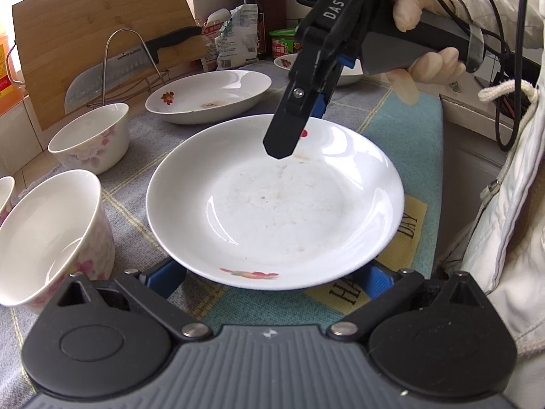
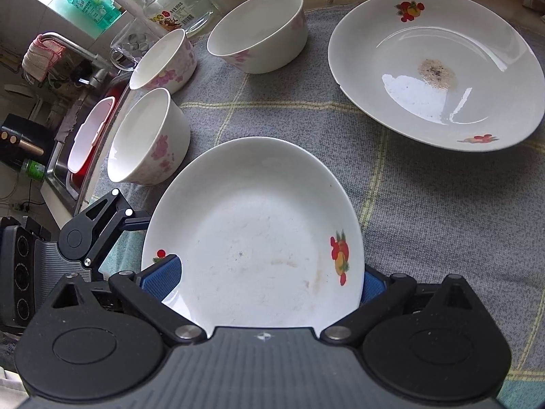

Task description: Organize plates and bowls

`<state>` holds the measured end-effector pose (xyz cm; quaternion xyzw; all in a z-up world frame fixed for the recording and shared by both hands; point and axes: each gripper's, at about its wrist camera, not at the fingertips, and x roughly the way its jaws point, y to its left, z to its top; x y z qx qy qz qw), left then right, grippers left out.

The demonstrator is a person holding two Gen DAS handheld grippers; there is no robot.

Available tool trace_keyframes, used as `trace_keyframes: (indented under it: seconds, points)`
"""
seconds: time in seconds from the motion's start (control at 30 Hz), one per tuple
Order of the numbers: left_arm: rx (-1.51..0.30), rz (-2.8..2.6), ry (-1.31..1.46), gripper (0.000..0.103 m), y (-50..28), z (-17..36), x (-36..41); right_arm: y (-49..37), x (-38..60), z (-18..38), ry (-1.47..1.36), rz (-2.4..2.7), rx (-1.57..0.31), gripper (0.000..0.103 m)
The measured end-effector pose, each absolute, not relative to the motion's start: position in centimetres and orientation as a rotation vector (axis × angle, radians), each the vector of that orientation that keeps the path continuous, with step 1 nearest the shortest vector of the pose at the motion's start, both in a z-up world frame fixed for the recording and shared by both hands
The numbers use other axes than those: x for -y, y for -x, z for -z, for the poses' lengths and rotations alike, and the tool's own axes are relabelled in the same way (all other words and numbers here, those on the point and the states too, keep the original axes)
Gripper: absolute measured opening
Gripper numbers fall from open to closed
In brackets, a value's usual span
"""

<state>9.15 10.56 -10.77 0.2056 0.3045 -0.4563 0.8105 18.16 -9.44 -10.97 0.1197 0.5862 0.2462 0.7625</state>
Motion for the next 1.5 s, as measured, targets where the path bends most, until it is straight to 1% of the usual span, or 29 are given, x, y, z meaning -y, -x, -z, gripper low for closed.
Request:
trace_keyframes:
  seconds: [0.33,1.5]
  points:
    - [-0.647,1.034,-0.450,0.101,-9.6,10.8,-10.8,-18.7,9.5,11.0,-0.262,-0.554,-1.299,0.103]
    - [-0.690,1.027,-0.433,0.100,-9.8,10.6,-10.5,-19.2,9.0,10.7,-0.253,-0.548,-1.295,0.103]
